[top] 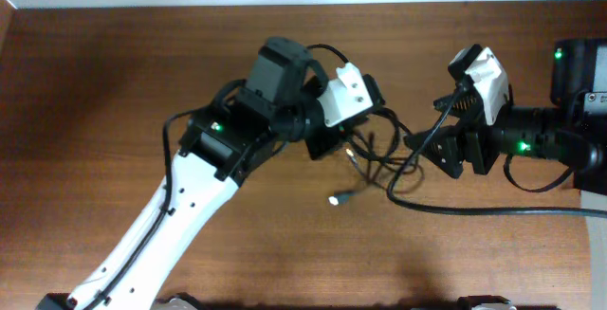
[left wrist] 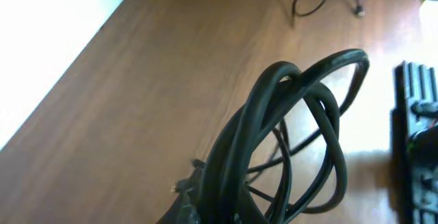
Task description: Untangle cables
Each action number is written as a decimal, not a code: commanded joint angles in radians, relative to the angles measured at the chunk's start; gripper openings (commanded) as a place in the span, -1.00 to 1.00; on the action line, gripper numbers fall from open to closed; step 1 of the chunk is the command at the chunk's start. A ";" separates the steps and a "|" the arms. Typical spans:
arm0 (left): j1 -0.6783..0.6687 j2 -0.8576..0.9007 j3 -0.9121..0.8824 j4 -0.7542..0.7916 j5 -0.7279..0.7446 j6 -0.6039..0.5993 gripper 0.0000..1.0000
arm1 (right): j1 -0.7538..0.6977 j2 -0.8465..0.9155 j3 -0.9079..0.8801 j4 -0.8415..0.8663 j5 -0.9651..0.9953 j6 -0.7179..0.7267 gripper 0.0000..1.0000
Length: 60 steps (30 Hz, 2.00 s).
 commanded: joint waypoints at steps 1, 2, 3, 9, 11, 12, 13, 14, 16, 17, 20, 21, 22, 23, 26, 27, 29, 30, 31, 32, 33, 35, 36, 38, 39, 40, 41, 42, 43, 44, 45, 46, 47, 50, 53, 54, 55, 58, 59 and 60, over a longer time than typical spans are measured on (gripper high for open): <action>0.030 -0.023 0.021 -0.008 0.214 0.158 -1.00 | 0.006 -0.008 0.002 0.026 -0.025 0.000 0.68; 0.029 -0.023 0.021 -0.006 0.283 0.195 -1.00 | 0.006 -0.007 0.002 0.030 -0.016 -0.001 0.68; 0.030 -0.023 0.021 -0.006 0.311 0.204 -1.00 | 0.006 -0.007 0.002 0.031 0.013 -0.001 0.68; 0.030 -0.023 0.021 0.022 0.374 0.232 -1.00 | 0.006 -0.003 0.002 0.034 0.071 -0.001 0.68; 0.030 -0.023 0.021 0.048 0.387 0.231 -0.97 | 0.006 0.012 0.002 0.028 0.071 0.000 0.68; 0.030 -0.023 0.021 0.047 0.373 0.230 -0.95 | 0.006 0.014 0.002 0.028 0.071 0.000 0.68; 0.030 -0.023 0.021 0.047 0.306 0.184 -0.96 | 0.006 0.015 0.002 0.029 0.071 -0.001 0.68; 0.030 -0.023 0.021 0.048 0.174 0.077 -1.00 | 0.006 0.015 0.002 0.029 0.071 -0.001 0.68; 0.030 -0.023 0.021 0.055 0.169 0.042 -1.00 | 0.006 0.015 0.002 0.029 0.067 0.000 0.68; 0.030 -0.023 0.021 0.055 0.169 0.038 -1.00 | 0.006 0.015 0.002 0.029 0.067 0.000 0.68; 0.029 -0.023 0.021 0.058 0.208 0.038 -1.00 | 0.006 0.015 0.002 0.026 0.063 0.000 0.68; 0.030 -0.023 0.021 0.064 0.271 0.039 -1.00 | 0.006 0.015 0.002 0.026 0.063 0.000 0.67; 0.030 -0.023 0.021 0.077 0.304 0.039 -1.00 | 0.006 0.015 0.002 0.026 0.064 0.000 0.68; 0.030 -0.023 0.021 0.081 0.336 0.040 -1.00 | 0.006 0.015 0.002 0.027 0.064 0.000 0.68; 0.022 -0.023 0.021 0.077 0.358 0.043 -1.00 | 0.006 0.015 0.002 0.042 0.090 0.000 0.68; 0.013 -0.023 0.021 0.078 0.357 0.044 -0.99 | 0.006 0.015 0.002 0.048 0.090 0.000 0.68; -0.010 -0.023 0.021 0.079 0.357 0.047 -0.93 | 0.006 0.015 0.002 0.049 0.090 0.000 0.68; -0.031 -0.022 0.021 0.082 0.357 0.051 -0.89 | 0.006 0.015 0.002 0.049 0.090 0.000 0.68; -0.050 -0.023 0.021 0.082 0.357 0.066 -0.88 | 0.006 0.015 0.002 0.051 0.090 0.000 0.68; -0.073 -0.023 0.021 0.089 0.358 0.066 -0.90 | 0.006 0.017 0.002 0.056 0.091 0.000 0.68; -0.089 -0.023 0.021 0.111 0.385 0.065 -0.96 | 0.006 0.024 0.002 0.059 0.092 0.000 0.54; -0.088 -0.023 0.021 0.188 0.481 0.065 -1.00 | 0.006 0.053 0.002 0.056 0.122 0.000 -0.38; -0.085 -0.023 0.022 0.191 0.480 0.065 -1.00 | 0.006 0.062 0.002 0.055 0.124 0.000 -0.50; -0.047 -0.025 0.022 0.192 0.497 0.046 -1.00 | 0.006 0.073 0.002 0.056 0.150 0.000 -0.61; -0.026 -0.029 0.022 0.202 0.564 0.046 -1.00 | 0.006 0.076 0.002 0.058 0.175 0.000 -0.62; -0.012 -0.031 0.022 0.220 0.637 0.046 -1.00 | 0.006 0.079 0.002 0.064 0.185 0.000 -0.61; -0.001 -0.034 0.022 0.241 0.735 0.046 -1.00 | 0.006 0.084 0.002 0.072 0.198 0.000 -0.59; 0.000 -0.038 0.022 0.246 0.794 0.046 -1.00 | 0.006 0.093 0.002 0.082 0.229 0.000 -0.45; 0.000 -0.040 0.022 0.245 0.830 0.046 -1.00 | 0.006 0.100 0.002 0.087 0.259 0.001 -0.43; 0.000 -0.040 0.022 0.241 0.860 0.046 -1.00 | 0.006 0.109 0.002 0.100 0.312 0.029 -0.40; 0.000 -0.040 0.022 0.234 0.877 0.046 -1.00 | 0.005 0.121 0.002 0.131 0.417 0.089 -0.40; 0.000 -0.040 0.022 0.214 0.877 0.046 -1.00 | 0.005 0.127 0.002 0.148 0.482 0.095 -0.39; 0.000 -0.040 0.021 0.206 0.877 0.046 -0.99 | 0.005 0.129 0.002 0.155 0.508 0.095 -0.38; 0.000 -0.040 0.021 0.169 0.755 0.046 -0.99 | 0.005 0.125 0.002 0.158 0.503 0.147 -0.37; 0.000 -0.040 0.021 0.065 0.512 0.037 -0.99 | 0.005 0.085 0.002 0.155 0.373 0.147 -0.36; 0.000 -0.040 0.021 0.042 0.428 -0.008 -1.00 | 0.005 0.057 0.002 0.160 0.328 0.147 -0.34; 0.000 -0.040 0.021 0.034 0.359 -0.063 -1.00 | 0.005 0.027 0.002 0.162 0.301 0.147 -0.25; 0.000 -0.040 0.021 0.035 0.183 -0.245 -0.99 | 0.005 -0.056 0.002 0.161 0.266 0.147 -0.14; 0.000 -0.040 0.021 0.035 0.142 -0.303 -0.99 | 0.005 -0.081 0.002 0.161 0.224 0.147 -0.13; 0.000 -0.040 0.021 0.037 0.138 -0.351 -1.00 | 0.005 -0.099 0.002 0.160 0.170 0.147 -0.05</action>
